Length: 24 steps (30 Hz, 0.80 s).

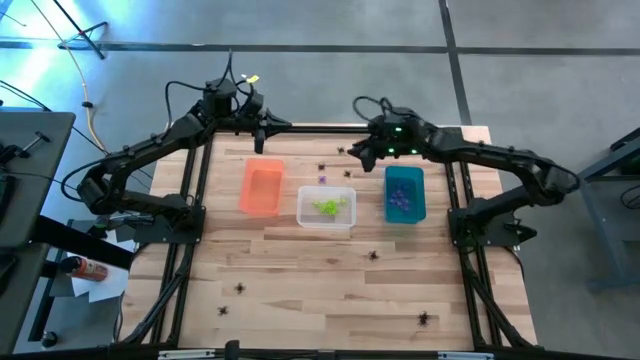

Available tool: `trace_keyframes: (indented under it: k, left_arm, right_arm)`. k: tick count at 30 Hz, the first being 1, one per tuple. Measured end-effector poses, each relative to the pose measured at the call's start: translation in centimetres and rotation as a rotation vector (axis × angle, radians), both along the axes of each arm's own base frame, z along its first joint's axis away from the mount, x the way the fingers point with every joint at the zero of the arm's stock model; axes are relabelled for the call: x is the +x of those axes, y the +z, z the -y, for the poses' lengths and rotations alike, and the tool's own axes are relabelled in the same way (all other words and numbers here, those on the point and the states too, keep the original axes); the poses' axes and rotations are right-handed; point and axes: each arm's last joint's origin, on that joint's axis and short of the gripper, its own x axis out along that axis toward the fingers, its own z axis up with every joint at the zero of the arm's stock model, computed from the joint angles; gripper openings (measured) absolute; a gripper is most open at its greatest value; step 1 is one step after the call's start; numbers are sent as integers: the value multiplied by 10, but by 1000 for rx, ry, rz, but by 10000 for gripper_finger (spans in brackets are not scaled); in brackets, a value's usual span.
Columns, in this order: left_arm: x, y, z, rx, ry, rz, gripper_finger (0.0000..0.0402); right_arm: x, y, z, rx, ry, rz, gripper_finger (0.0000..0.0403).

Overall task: Sort Halloween decoration
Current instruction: Put the purple spider toy into the blue bin

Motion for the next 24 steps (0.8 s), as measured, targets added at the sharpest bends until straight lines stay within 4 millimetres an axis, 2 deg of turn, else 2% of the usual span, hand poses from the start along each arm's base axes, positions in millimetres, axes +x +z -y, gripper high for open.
trace_keyframes:
  k: [5, 7, 9, 11, 15, 18, 21, 24]
  left_arm:
    - [-11, 5, -3, 7, 38, 7, 0]
    - [-15, 7, -4, 12, 51, 12, 0]
    - [-18, 8, -4, 7, 61, 14, 0]
    - [-19, 7, -4, -17, 66, 4, 0]
    - [-19, 4, -2, -55, 64, -24, 0]
    - [-20, 0, -1, -87, 64, -55, 0]
    - [-21, -4, 0, -107, 60, -92, 0]
    - [-22, -6, 1, -96, 51, -114, 0]
  right_arm:
    - [35, -30, 15, 107, 3, -116, 30]
    - [51, -44, 25, 154, -16, -167, 10]
    - [65, -55, 35, 189, -20, -222, 29]
    - [79, -66, 42, 210, -8, -281, 67]
    - [106, -96, 42, 183, 111, -422, 157]
    - [122, -111, 41, 204, 138, -491, 204]
    - [132, -128, 42, 255, 92, -548, 221]
    - [145, -134, 41, 244, 48, -556, 220]
